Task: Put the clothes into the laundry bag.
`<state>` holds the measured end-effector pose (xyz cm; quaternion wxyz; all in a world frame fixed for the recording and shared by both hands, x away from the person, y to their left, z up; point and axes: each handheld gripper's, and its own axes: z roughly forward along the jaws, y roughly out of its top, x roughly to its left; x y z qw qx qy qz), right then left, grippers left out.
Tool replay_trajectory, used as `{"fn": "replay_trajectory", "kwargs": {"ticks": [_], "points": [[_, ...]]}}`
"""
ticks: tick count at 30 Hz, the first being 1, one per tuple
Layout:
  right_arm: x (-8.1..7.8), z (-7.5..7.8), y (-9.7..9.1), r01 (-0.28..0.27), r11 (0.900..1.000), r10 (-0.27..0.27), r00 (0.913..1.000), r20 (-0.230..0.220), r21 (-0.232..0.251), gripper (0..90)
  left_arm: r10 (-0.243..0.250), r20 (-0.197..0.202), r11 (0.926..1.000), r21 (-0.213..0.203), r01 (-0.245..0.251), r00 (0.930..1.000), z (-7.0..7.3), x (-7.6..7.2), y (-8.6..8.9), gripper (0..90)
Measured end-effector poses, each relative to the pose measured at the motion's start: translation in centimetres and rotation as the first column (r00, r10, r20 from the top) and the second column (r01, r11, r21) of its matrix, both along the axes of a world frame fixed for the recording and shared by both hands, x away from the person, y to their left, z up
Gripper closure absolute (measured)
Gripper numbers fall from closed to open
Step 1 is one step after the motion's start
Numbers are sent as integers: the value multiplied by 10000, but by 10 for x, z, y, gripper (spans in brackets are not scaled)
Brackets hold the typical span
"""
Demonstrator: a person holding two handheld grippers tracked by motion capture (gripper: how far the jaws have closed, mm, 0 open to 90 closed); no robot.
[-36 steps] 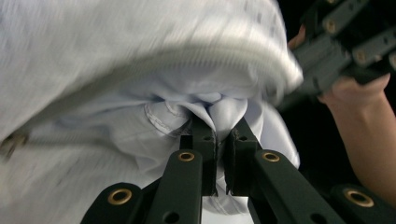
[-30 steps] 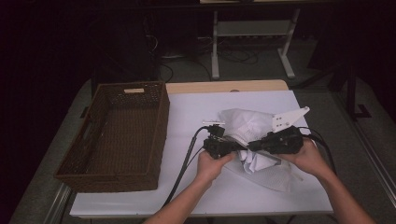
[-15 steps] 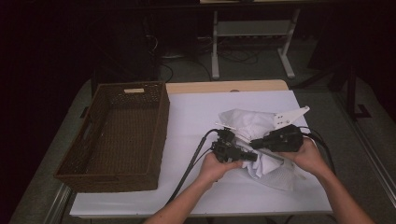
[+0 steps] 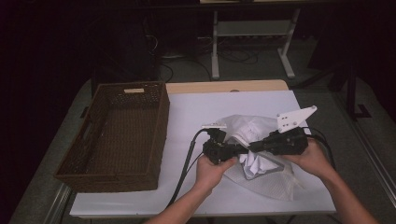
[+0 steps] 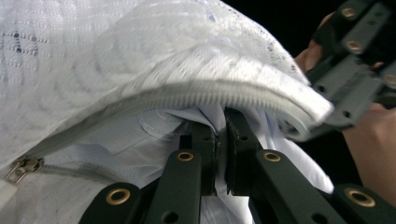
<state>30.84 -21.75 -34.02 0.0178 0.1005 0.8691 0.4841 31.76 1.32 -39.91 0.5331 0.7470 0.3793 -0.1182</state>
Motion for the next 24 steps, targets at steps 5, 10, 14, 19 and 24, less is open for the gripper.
{"fn": "replay_trajectory", "kwargs": {"ticks": [5,10,14,19,24], "points": [[3,-8,-3,271,9988,-276,9995,-119,-398,886,223,-575,9984,530,-193,9981,-29,24,-25,843],[11,-19,-21,1033,9919,-1054,9941,-252,-734,885,-555,-876,9944,843,629,9946,-30,26,-18,724],[16,-28,-29,1368,9887,-1395,9893,-424,-616,885,-1113,-1406,9888,831,1238,9838,-22,23,-6,458],[17,-30,-25,1477,9870,-1506,9876,-439,-637,884,-1717,-2002,9767,934,1932,9646,-27,19,-16,329],[16,-29,-18,1240,9901,-1270,9910,-434,-662,884,-1001,-2018,9925,487,1121,9743,-44,22,-37,627]]}}
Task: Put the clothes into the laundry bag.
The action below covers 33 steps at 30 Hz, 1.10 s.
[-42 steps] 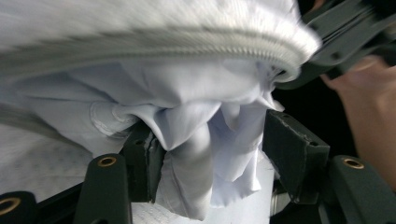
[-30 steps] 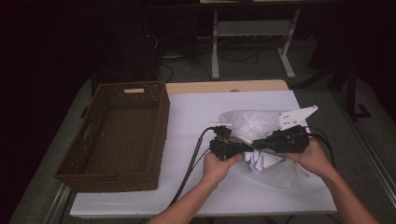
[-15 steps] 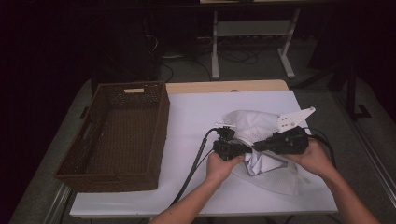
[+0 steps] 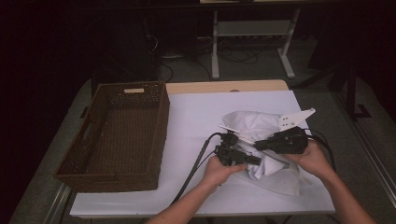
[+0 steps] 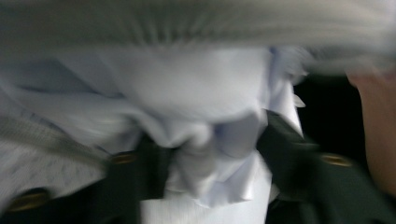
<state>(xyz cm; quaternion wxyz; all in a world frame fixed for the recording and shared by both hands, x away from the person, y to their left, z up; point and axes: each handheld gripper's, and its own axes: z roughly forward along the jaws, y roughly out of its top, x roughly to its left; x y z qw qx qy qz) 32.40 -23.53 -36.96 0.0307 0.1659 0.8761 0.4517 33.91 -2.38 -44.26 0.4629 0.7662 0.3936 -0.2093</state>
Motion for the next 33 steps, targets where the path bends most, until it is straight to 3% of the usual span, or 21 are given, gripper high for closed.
{"fn": "replay_trajectory", "kwargs": {"ticks": [3,6,8,10,11,14,17,18,20,21,23,26,28,31,33], "points": [[-2,4,2,-60,10000,60,9999,96,-40,885,606,688,9977,-343,-583,9958,5,-2,-2,802],[-4,12,1,-217,9995,213,9996,181,229,886,1202,1180,9910,-738,-1120,9857,17,-3,11,836],[-5,17,2,-401,9982,387,9988,309,438,886,1669,1491,9825,-1082,-1517,9746,28,-5,23,843],[-5,22,7,-630,9960,606,9974,386,627,887,1765,1541,9784,-1357,-1561,9722,37,-9,33,846],[-5,24,11,-796,9943,769,9963,395,709,886,1685,1686,9801,-1333,-1469,9712,40,-12,36,846],[-9,29,24,-1240,9903,1206,9911,562,631,886,1602,1684,9824,-1232,-1405,9726,38,-15,36,846],[-13,30,28,-1373,9898,1350,9891,589,372,887,1615,1308,9841,-956,-1497,9782,20,-5,22,846],[-15,28,27,-1328,9908,1312,9898,563,250,887,1637,1377,9853,-710,-1551,9769,13,-1,16,847],[-16,21,21,-1149,9933,1143,9924,447,114,886,1778,1083,9825,-753,-1703,9781,0,6,7,847],[-15,17,17,-990,9951,990,9944,365,-7,886,1801,1161,9825,-700,-1728,9768,-2,7,3,847],[-13,9,10,-714,9973,717,9972,219,-156,886,1743,1334,9841,-582,-1678,9756,-2,7,1,847],[-11,4,0,-373,9993,373,9993,66,-66,883,1346,1464,9909,-210,-1330,9800,3,7,8,819],[-10,3,-4,-240,9997,241,9997,93,-43,883,953,1338,9953,70,-971,9864,7,6,14,721],[-9,3,-8,-56,10000,56,9999,101,3,882,404,1367,9980,433,-467,9898,13,2,24,566],[-8,1,-10,112,9999,-111,9999,99,-25,882,125,1143,9990,411,-173,9934,17,-1,29,483]]}}
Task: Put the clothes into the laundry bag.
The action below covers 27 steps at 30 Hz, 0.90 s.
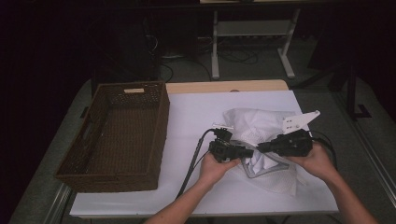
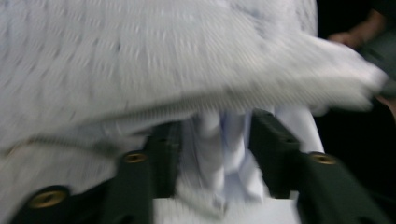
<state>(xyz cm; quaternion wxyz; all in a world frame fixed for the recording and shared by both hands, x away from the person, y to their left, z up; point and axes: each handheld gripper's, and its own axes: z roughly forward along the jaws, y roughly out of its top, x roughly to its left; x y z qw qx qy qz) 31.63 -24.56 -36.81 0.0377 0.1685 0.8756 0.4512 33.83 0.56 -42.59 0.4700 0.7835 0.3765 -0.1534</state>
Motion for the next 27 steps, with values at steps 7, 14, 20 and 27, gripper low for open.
{"fn": "replay_trajectory", "kwargs": {"ticks": [7,14,20,27], "points": [[6,-5,-3,299,9995,-299,9995,-80,-33,881,-333,-957,9992,-250,310,9949,-16,0,-26,460],[5,-1,-4,153,9999,-154,9998,-112,-54,885,1118,-548,9840,-1333,-1182,9922,-19,10,-49,798],[2,9,-17,825,9960,-837,9958,363,329,766,1516,290,9867,-645,-1495,9880,-15,23,-46,820],[-31,-10,-10,226,9992,-200,9969,762,-323,697,1441,-31,9884,-485,-1441,9896,-21,34,-44,802]]}}
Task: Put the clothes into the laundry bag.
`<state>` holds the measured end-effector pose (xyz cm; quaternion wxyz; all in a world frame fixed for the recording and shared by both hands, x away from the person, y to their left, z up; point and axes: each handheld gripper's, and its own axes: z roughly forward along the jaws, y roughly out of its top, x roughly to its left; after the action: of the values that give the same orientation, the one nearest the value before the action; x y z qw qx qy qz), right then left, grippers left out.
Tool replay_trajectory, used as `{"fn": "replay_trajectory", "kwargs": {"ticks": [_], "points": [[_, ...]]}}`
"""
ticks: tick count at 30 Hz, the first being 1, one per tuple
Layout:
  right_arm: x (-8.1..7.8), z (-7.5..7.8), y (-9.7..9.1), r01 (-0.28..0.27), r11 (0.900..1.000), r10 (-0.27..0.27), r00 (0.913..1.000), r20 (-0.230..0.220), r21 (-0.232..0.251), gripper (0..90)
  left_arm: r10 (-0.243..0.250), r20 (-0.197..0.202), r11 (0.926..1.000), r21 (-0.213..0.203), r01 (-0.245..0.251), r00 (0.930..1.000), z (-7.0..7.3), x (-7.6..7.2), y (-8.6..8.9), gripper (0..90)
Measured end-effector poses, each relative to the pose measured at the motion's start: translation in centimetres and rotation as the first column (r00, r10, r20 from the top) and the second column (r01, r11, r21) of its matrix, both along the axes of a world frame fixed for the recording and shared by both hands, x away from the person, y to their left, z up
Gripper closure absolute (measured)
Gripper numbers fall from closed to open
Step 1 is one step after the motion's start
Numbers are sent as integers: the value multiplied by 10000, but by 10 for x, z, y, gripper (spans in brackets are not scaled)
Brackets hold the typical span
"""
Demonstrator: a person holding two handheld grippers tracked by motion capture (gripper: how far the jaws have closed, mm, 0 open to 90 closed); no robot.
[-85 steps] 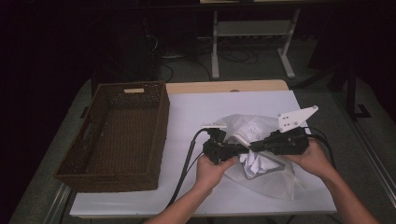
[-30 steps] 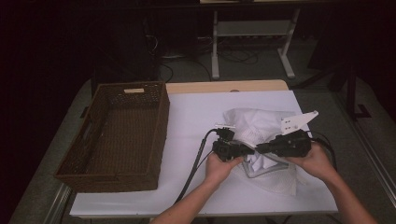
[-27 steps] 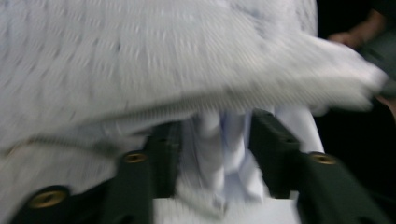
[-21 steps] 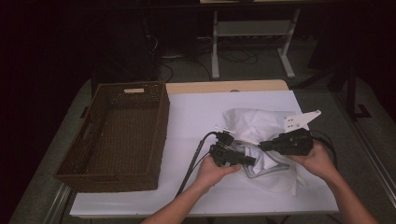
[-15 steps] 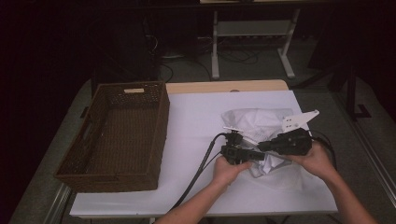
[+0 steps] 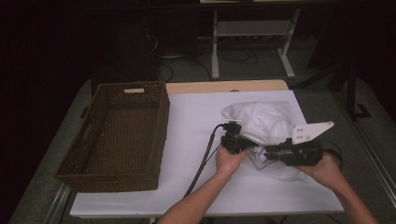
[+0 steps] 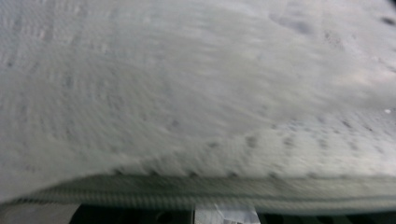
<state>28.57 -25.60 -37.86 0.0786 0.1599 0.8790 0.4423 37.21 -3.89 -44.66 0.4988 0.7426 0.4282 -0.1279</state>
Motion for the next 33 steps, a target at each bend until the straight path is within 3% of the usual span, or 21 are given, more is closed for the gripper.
{"fn": "replay_trajectory", "kwargs": {"ticks": [4,6,13,15,20,24,28,33], "points": [[0,-35,11,-41,9954,-14,9984,-566,-956,679,-32,85,9997,238,30,10000,3,2,-2,800],[3,-47,15,31,9933,-121,9970,-768,-1153,666,-25,145,9994,355,19,9999,4,4,-3,799],[14,-72,27,413,9709,-542,9974,-484,-2357,650,167,150,9988,447,-173,9997,6,10,-3,802],[18,-74,28,502,9724,-614,9972,-427,-2277,671,159,172,9986,492,-167,9997,8,10,-2,804],[24,-76,30,694,9752,-789,9962,-373,-2103,873,86,270,9977,672,-104,9996,10,10,0,810],[27,-75,28,518,9791,-735,9918,-1046,-1966,890,5,394,9955,948,-43,9992,11,6,0,810],[13,-73,29,-67,9850,-187,9892,-1455,-1726,891,-77,430,9936,1127,28,9990,11,3,3,800],[-7,-69,26,-502,9949,325,9804,-1943,-872,892,13,385,9928,1200,-59,9993,5,-3,7,795]]}}
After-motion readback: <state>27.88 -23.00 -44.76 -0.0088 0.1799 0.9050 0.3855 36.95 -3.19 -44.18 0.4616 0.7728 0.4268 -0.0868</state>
